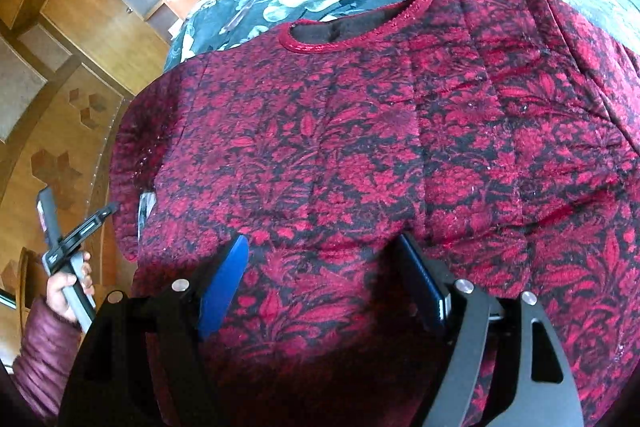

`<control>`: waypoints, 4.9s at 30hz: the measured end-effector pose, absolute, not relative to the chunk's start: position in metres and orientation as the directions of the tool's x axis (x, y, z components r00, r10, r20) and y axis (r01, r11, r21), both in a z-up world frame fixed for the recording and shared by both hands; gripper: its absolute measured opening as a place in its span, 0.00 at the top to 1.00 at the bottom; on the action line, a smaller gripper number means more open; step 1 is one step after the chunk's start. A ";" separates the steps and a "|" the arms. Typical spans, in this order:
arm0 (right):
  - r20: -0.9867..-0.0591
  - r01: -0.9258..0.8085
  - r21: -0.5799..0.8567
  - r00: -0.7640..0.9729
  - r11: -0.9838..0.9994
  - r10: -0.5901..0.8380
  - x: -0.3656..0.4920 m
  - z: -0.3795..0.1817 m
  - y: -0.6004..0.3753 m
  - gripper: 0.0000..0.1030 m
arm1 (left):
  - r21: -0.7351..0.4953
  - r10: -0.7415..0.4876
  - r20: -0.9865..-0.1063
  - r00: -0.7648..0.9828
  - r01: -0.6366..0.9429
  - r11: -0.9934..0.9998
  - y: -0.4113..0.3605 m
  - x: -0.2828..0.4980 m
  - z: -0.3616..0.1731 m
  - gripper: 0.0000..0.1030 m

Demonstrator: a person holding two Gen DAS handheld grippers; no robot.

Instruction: Fold small clothes

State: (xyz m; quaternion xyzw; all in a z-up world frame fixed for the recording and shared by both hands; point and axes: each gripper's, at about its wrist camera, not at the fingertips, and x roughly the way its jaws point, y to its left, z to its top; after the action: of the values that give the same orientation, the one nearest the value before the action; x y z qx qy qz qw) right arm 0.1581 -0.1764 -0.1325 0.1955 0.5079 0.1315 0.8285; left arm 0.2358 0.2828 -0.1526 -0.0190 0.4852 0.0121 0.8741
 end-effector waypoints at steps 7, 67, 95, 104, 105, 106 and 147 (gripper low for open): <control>-0.782 -0.026 0.466 0.456 0.884 0.425 0.160 -0.134 -0.179 0.22 | -0.109 -0.107 -0.858 0.502 0.025 0.994 0.335 0.285 -0.114 0.95; -0.669 0.008 0.598 0.555 0.801 0.494 0.120 -0.111 -0.237 0.17 | 0.019 0.015 -0.640 0.768 -0.003 1.000 0.042 0.113 -0.019 0.39; -0.518 0.496 0.855 0.833 0.152 0.195 0.030 -0.197 -0.567 0.31 | 0.110 -0.093 -0.703 0.705 0.238 0.965 -0.079 0.109 -0.053 0.32; -0.457 0.461 0.887 0.884 -0.021 0.098 0.037 -0.209 -0.624 0.52 | 0.031 -0.137 -0.773 0.619 0.253 0.967 -0.086 0.121 -0.086 0.32; -0.465 0.468 0.883 0.881 -0.020 0.090 0.041 -0.209 -0.629 0.53 | 0.031 -0.137 -0.774 0.618 0.252 0.967 -0.086 0.121 -0.087 0.32; -0.472 0.475 0.880 0.878 -0.021 0.084 0.045 -0.210 -0.633 0.58 | 0.032 -0.135 -0.776 0.616 0.252 0.967 -0.086 0.121 -0.088 0.32; -0.719 -0.050 0.373 0.616 0.926 0.323 0.117 -0.067 -0.289 0.48 | -0.458 -0.373 -0.775 0.510 -0.047 0.888 0.044 0.228 -0.115 0.25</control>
State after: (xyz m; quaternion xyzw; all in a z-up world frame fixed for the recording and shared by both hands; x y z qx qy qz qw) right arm 0.1165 -0.2893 -0.0668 0.1604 0.4254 0.1053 0.8844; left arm 0.2280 0.0442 -0.1149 -0.2161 0.4856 -0.0970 0.8415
